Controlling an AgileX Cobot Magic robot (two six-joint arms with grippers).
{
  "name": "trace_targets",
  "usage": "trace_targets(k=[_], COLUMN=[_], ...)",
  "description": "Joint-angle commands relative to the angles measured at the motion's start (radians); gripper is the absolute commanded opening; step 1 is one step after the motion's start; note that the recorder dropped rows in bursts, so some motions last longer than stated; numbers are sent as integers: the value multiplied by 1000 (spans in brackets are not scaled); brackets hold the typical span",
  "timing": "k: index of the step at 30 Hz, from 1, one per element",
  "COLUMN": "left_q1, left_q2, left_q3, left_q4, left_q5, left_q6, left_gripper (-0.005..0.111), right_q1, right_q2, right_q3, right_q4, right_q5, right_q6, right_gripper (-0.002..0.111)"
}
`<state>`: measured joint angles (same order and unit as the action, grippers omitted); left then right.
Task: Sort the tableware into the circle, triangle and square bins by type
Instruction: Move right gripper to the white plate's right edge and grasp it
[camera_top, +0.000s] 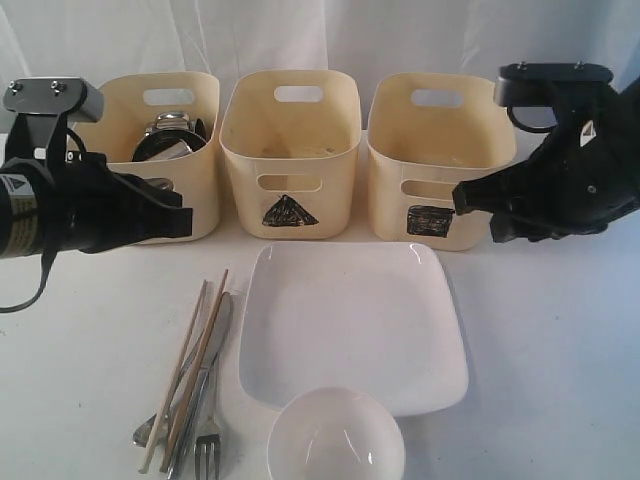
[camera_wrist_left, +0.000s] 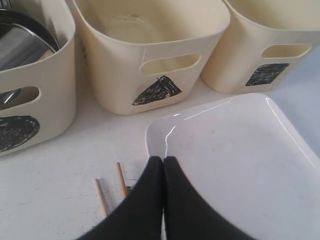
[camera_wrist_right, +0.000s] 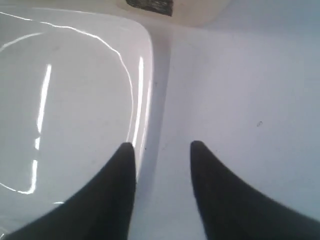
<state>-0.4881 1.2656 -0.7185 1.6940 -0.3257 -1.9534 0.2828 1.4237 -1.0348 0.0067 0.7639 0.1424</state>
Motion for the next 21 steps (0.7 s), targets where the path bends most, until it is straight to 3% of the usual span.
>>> trace_targets(k=[1,7,21], left_q1=[2,2,2], left_q2=[-10,-10,-10], left_q3=[9,9,9], left_q4=[13,13,13], left_q5=[-12,-14,-6], left_q6=[-9,-9,-9], left_gripper=[0,0,0], right_q1=[-77,-127,-174], right_q2=[104,265,429], right_q3=[-27,-25,-25], right_q4=[149,518,563], right_q5=[49,57,-27], right_q6=[-149,-447,-522], right_gripper=[46,46,46])
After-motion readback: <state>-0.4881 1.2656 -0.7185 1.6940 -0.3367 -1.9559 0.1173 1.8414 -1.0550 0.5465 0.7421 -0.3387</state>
